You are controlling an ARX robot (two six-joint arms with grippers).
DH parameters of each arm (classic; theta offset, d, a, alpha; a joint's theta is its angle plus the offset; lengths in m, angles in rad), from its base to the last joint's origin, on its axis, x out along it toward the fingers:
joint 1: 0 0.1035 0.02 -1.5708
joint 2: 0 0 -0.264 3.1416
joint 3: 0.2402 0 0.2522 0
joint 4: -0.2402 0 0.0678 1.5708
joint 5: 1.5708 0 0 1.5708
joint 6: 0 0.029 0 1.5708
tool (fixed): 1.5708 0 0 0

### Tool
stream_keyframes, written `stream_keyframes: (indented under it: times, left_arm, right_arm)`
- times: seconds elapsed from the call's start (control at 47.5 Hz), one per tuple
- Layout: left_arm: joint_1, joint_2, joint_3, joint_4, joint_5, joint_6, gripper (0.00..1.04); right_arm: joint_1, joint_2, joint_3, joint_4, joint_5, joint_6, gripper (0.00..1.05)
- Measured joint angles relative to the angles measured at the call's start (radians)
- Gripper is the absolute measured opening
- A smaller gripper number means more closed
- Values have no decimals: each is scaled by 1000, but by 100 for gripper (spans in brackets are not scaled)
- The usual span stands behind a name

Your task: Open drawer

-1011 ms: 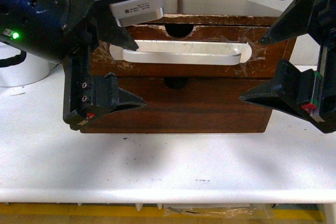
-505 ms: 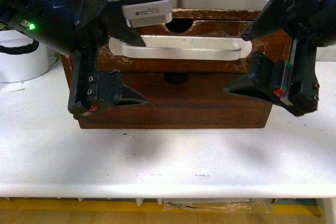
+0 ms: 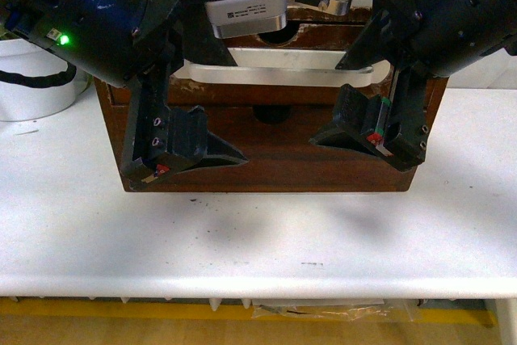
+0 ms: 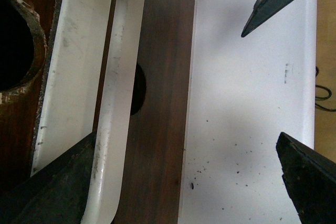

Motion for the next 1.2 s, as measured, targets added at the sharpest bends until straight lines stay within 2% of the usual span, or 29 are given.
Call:
stream_keyframes:
  times: [0.147, 0.295, 0.611, 0.905, 0.989, 1.2]
  left_arm:
    - [-2, 0, -3, -21, 3, 12, 98]
    - [-5, 0, 6, -53, 2, 29, 98]
    - [-23, -51, 9, -224, -4, 101, 99]
    - [-39, -200, -113, -298, 24, 191, 99]
    - [-44, -244, -163, -277, 27, 201, 99]
    - [-47, -355, -297, -69, 84, 149, 98]
  right_arm:
    - [1, 1, 14, -64, -47, 0, 96]
    - [1, 1, 24, -92, -54, -12, 96]
    - [7, -26, 21, -204, -106, -66, 96]
    - [55, -163, -136, -224, -135, -113, 96]
    - [63, -205, -197, -180, -144, -97, 96]
    - [32, -331, -342, 74, -216, 40, 96]
